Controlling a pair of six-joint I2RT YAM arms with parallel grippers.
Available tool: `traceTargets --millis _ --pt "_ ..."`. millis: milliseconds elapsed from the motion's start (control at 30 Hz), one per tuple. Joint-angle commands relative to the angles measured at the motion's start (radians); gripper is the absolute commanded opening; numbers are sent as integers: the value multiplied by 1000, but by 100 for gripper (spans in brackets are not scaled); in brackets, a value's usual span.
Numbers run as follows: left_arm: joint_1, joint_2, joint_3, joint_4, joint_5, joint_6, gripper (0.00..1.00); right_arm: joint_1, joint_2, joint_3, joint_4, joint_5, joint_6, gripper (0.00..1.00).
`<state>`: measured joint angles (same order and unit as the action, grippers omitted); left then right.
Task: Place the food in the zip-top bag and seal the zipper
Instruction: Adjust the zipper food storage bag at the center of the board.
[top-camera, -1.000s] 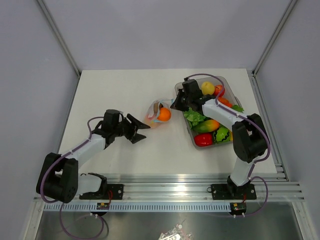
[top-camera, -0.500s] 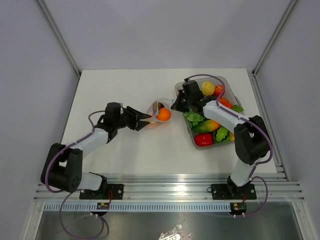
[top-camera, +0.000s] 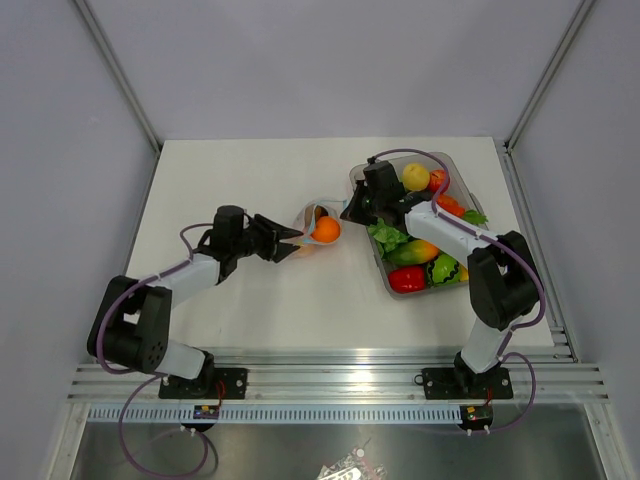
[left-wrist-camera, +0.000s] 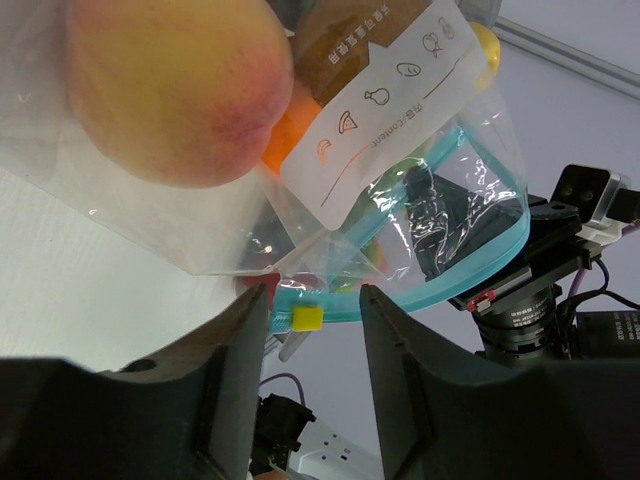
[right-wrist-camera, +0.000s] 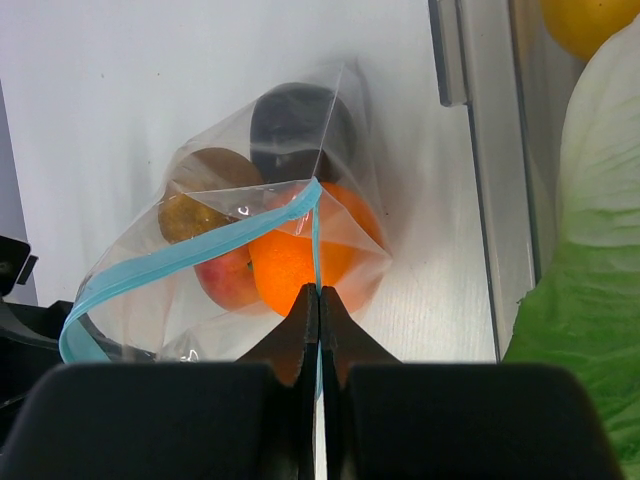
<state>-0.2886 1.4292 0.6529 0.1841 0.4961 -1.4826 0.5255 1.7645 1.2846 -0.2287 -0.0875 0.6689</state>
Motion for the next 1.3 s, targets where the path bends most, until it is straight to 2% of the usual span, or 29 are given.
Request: traceTargets --millis 0,67,100,167,300,367,533,667,733,833,933,1067,1133,1167,1267 --pt "11 17 4 66 -19 2 40 13 -53 2 20 29 8 0" --pt "19 33 25 67 -11 8 28 13 -57 -8 25 34 11 0" --pt "26 51 36 74 -4 15 13 13 -60 -16 26 37 15 0" --pt "29 66 95 55 34 45 0 13 -71 -46 49 46 40 0" --pt "34 34 181 -67 71 117 0 22 -105 -111 106 81 86 0" --pt "35 11 247 -159 78 151 0 31 -114 -129 126 153 104 0" --pt "65 -1 327 -239 128 217 0 31 -114 -139 192 225 172 0" --pt "115 75 395 -226 214 240 0 30 -77 -32 212 276 164 0" --pt "129 129 497 -258 271 277 0 30 -60 42 181 275 127 0" --pt "135 132 574 -317 271 324 0 30 -77 53 186 264 95 1" --pt "140 119 573 -344 295 378 0 30 -106 -52 218 244 97 2" --pt "144 119 394 -339 335 442 0 33 -88 -148 264 177 129 4" --pt "147 140 334 -293 373 447 0 37 -73 -180 264 138 135 10" --pt "147 151 317 -301 381 468 0 41 -68 -183 253 135 133 28" --pt "147 143 228 -319 381 502 0 41 -130 -185 157 134 115 42"
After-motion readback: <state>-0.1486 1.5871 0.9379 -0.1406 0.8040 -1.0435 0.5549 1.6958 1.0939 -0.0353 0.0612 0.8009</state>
